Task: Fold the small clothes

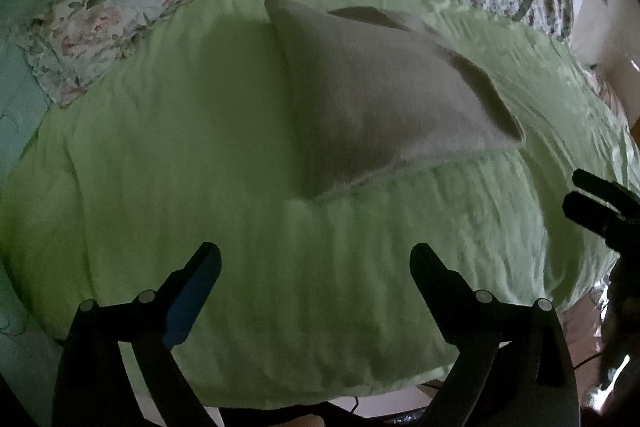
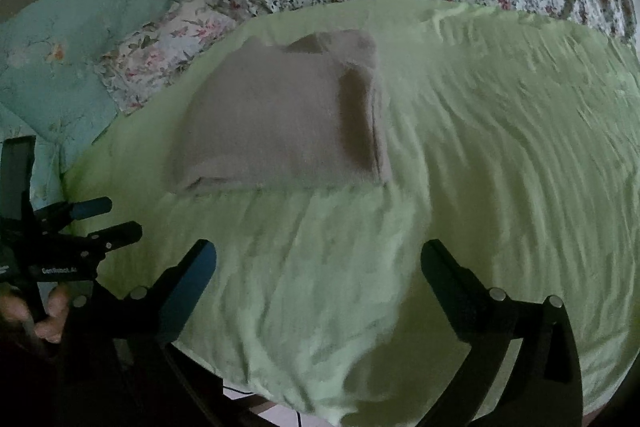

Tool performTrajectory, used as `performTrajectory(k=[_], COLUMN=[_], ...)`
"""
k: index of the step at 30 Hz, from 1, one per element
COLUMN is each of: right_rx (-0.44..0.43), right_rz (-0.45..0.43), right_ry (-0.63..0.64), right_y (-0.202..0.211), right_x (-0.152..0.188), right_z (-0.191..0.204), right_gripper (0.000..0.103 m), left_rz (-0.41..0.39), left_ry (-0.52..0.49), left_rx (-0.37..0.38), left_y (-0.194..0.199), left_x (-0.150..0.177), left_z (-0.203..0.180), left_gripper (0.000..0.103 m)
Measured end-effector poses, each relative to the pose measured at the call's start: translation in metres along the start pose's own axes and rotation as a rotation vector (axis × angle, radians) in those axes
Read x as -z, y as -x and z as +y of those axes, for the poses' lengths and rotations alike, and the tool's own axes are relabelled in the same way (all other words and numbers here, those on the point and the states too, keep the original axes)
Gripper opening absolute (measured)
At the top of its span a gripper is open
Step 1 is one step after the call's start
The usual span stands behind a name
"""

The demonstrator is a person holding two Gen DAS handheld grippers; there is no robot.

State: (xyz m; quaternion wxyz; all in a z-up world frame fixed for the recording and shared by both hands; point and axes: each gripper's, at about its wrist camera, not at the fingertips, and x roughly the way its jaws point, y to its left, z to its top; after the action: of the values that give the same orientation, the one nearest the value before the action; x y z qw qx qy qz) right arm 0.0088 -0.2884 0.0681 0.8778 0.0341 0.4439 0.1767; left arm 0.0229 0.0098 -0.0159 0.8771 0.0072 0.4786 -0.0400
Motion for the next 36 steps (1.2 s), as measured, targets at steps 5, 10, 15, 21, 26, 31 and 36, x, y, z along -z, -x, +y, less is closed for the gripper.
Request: performTrajectory(k=[5, 10, 15, 21, 26, 31, 36], right_rx=[-0.009, -0.009, -0.012, -0.016, -0.013, -0.015, -0.008], right_rz=[0.013, 0.049, 0.073, 0.086, 0.090, 0.093, 0.105], right_ry=[0.039, 0.079, 0.094, 0.105, 0.102, 0.098, 0.109], right_y=[-0.009, -0.020, -0.029, -0.036, -0.040, -0.044, -0.048], right_x=[-0.012, -0.014, -0.019, -0.031, -0.040, -0.045, -0.052], right_z=[0.008, 0.017, 0.017, 0.017, 0.018, 0.018, 0.019], right_gripper=[0.102, 0.102, 0.102, 0.102, 0.102, 0.102, 0.102], left_rz=[0.013, 0.007, 0.006, -0.022, -0.041, -0.042, -0.040], left_ry=[-0.007, -0.027, -0.024, -0.032, -0.044, -0.055, -0.063], left_rx=[-0.013, -0.030, -0.047, -0.060, -0.068, -0.085, -0.099], left_y=[-0.003, -0.003, -0.003, -0.002, -0.001, -0.004, -0.006], left_x=[-0.009, -0.010, -0.015, -0.029, -0.042, -0.046, -0.047], left_z=[-0.003, -0.006, -0.007, -0.008, -0.010, -0.016, -0.019], left_gripper=[0.097, 0.098, 0.098, 0.098, 0.098, 0.098, 0.098])
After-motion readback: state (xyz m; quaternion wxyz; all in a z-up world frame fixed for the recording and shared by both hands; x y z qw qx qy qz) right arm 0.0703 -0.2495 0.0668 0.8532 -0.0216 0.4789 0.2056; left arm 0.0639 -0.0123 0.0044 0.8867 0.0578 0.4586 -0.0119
